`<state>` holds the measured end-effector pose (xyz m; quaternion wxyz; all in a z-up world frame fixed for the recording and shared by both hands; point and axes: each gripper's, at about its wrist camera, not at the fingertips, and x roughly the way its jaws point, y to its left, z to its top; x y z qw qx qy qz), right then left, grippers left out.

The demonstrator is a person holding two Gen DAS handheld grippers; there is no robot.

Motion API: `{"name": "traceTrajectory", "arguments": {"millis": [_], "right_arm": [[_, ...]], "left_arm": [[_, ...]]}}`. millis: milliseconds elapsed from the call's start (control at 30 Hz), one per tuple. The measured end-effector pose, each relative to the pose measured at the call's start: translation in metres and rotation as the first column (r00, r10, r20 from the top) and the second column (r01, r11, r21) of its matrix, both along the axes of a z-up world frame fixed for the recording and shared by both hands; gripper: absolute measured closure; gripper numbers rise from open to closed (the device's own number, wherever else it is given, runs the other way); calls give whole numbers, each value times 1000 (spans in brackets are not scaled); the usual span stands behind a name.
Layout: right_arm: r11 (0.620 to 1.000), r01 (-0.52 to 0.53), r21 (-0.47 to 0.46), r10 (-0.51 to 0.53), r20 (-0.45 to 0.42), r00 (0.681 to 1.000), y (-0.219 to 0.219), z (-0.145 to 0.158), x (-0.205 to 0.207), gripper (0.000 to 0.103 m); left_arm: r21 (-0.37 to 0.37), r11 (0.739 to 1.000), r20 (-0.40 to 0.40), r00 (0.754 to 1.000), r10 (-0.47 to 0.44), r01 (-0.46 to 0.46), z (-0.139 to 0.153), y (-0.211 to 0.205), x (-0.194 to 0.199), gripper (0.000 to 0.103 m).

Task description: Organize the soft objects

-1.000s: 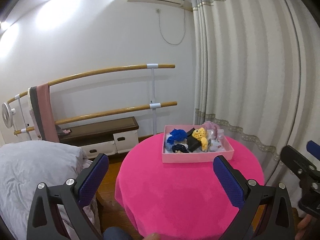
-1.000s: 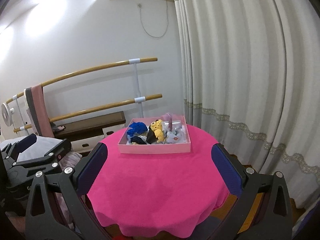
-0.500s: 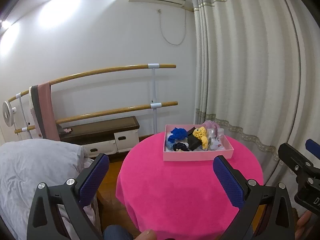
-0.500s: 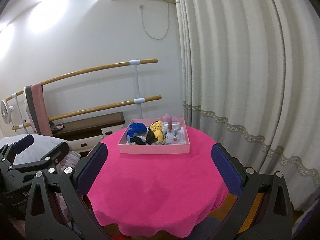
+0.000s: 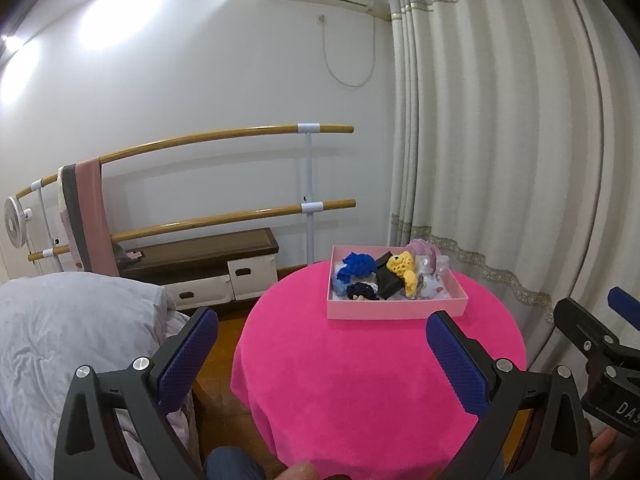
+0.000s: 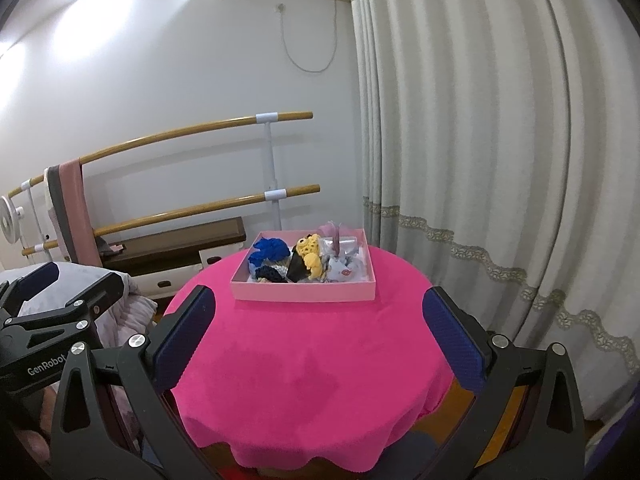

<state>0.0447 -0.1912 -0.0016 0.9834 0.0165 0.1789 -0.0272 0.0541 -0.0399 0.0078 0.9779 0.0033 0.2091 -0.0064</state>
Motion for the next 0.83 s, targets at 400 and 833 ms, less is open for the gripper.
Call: {"name": "traceTrajectory", "arguments": {"millis": [400,833], "right_arm": [[1000,1,-5,-1,-9,1000,-1,-2,3,0],[1000,-5,-5,5,-19,1000,-1,-6,5,0]], "left_arm": [[-13,1000,-8,1000,-4,4,-4,-3,6,0],[-13,1000,4,1000,-9,9,-10,-9,3,0]]}}
